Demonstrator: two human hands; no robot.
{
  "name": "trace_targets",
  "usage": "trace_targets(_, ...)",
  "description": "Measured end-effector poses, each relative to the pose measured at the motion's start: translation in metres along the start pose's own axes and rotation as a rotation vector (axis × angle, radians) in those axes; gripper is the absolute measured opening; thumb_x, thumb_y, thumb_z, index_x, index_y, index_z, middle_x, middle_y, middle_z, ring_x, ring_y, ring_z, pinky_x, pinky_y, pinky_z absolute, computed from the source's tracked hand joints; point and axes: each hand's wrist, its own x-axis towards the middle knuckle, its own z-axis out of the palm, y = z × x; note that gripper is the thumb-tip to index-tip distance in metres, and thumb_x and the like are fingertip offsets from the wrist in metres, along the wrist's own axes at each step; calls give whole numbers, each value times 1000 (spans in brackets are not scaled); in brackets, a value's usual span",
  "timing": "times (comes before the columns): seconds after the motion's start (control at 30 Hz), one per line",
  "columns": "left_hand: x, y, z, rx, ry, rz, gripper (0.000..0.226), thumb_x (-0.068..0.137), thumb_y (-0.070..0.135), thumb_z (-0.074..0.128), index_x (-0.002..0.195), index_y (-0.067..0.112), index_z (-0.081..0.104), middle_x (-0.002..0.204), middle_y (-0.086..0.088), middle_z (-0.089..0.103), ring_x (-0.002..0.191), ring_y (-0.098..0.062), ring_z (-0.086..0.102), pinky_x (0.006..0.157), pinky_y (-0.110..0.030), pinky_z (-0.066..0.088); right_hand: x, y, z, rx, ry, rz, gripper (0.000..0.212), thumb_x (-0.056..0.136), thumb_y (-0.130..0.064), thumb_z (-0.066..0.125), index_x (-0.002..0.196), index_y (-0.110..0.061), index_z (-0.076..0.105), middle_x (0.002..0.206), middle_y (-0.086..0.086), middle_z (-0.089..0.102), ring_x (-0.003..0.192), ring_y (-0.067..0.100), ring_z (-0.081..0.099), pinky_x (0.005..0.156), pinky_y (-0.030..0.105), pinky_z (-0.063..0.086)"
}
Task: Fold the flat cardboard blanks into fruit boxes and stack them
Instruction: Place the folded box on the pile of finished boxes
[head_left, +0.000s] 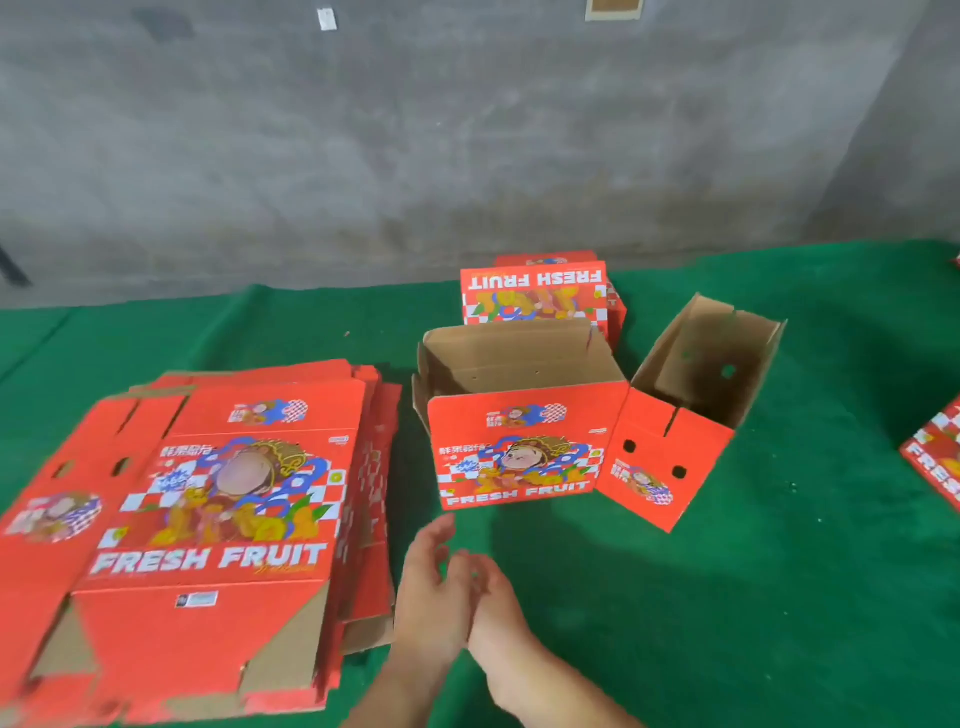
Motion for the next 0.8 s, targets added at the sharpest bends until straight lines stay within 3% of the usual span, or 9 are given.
trace_targets(0.13,9,-13,-72,215,101,215,42,92,1,62,131,16,62,123,6,61,122,-18,56,107,-33,41,-20,15,44,-177,-38,-28,10,104,-10,51,102,-8,60,76,3,70,55,11,61,50,22,50)
trace_targets(0.2,17,-22,-108,371,159,305,40,88,1,66,126,12,64,116,4,59,117,-25,56,96,-33,41,-25,24,63,-312,-36,-90,17,104,-9,48,112,-15,61,94,4,72,64,7,64,61,23,55)
trace_targets(0.3,19,-32,-145,628,169,298,50,86,24,71,134,24,60,139,2,53,127,-25,47,98,-37,44,-32,30,89,-428,-41,-103,29,103,-10,44,125,-20,59,112,3,71,82,10,65,76,24,57)
trace_targets(0.4,24,-42,-169,792,304,255,67,80,46,75,143,32,54,155,1,43,132,-33,39,105,-48,39,-32,35,105,-424,-71,-19,22,103,-17,49,123,-25,57,109,4,72,80,14,65,68,22,55)
trace_targets(0.47,34,-48,-188,876,345,170,81,82,61,67,153,35,38,165,-3,29,141,-36,31,112,-51,30,-29,41,111,-455,-83,9,26,104,-23,51,129,-25,54,117,3,70,94,17,67,81,27,55)
trace_targets(0.57,57,-55,-220,846,300,44,85,92,68,51,161,29,19,165,-10,31,152,-37,22,121,-51,24,-28,44,110,-520,-67,-10,23,103,-25,52,124,-28,57,116,-2,69,104,21,68,91,34,53)
trace_targets(0.67,76,-47,-238,950,199,70,67,97,56,50,156,36,24,135,-10,59,126,-37,57,93,-47,51,-24,43,103,-493,-15,-5,15,103,-21,51,113,-31,57,108,-4,67,83,16,65,73,28,52)
trace_targets(0.73,80,-37,-234,1140,73,162,56,100,50,46,152,36,31,136,-2,53,127,-30,56,85,-46,56,-16,43,100,-462,43,-29,20,103,-19,51,121,-26,58,110,-3,65,84,14,62,74,27,52)
trace_targets(0.8,72,-31,-214,1234,-45,200,57,102,44,43,155,32,27,152,2,39,145,-29,39,90,-48,58,-7,40,104,-408,143,-93,23,104,-19,50,125,-22,59,113,-2,64,96,16,63,85,33,55)
